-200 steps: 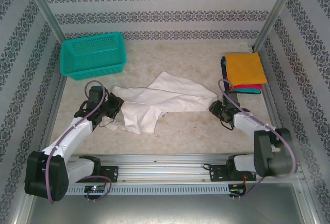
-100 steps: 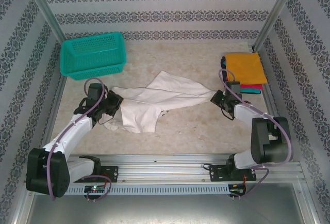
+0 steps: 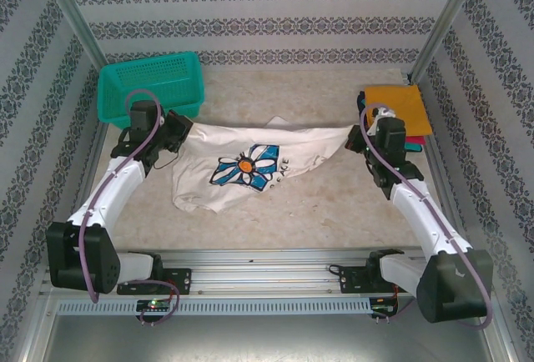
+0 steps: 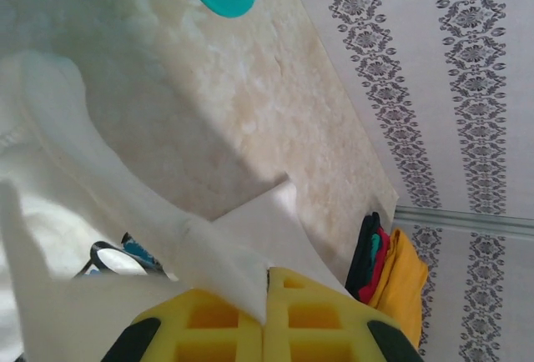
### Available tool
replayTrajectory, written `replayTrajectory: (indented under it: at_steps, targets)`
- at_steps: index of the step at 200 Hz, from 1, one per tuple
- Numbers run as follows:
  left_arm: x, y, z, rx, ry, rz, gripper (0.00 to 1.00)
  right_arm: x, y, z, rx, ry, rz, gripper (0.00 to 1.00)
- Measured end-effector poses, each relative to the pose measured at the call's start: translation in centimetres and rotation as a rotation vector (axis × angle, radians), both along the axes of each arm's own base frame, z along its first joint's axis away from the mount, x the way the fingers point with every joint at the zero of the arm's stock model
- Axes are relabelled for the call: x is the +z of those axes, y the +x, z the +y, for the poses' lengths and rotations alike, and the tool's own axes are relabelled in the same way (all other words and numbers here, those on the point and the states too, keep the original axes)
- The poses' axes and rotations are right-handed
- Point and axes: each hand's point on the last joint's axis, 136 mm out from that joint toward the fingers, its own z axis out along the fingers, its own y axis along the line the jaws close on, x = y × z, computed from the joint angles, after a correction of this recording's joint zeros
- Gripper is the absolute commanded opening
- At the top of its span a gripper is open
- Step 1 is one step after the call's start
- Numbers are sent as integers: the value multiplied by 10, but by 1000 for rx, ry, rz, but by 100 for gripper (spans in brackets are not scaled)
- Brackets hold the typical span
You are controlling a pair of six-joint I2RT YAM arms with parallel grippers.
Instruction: Fold and stack the t-shirts
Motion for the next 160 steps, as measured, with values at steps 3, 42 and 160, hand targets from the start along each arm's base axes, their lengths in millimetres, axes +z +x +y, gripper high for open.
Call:
replayTrajectory:
  at_steps: [3, 42, 160]
  targets:
    - [-1, 0, 1, 1, 0, 2, 0, -1, -2, 4, 10, -1, 3, 0]
    - [-19, -15, 21, 35, 6, 49, 0, -63, -43, 42, 97, 52, 163, 50]
    - [-34, -66, 44, 77, 12, 110, 0, -140, -67, -18, -256, 507, 425, 70]
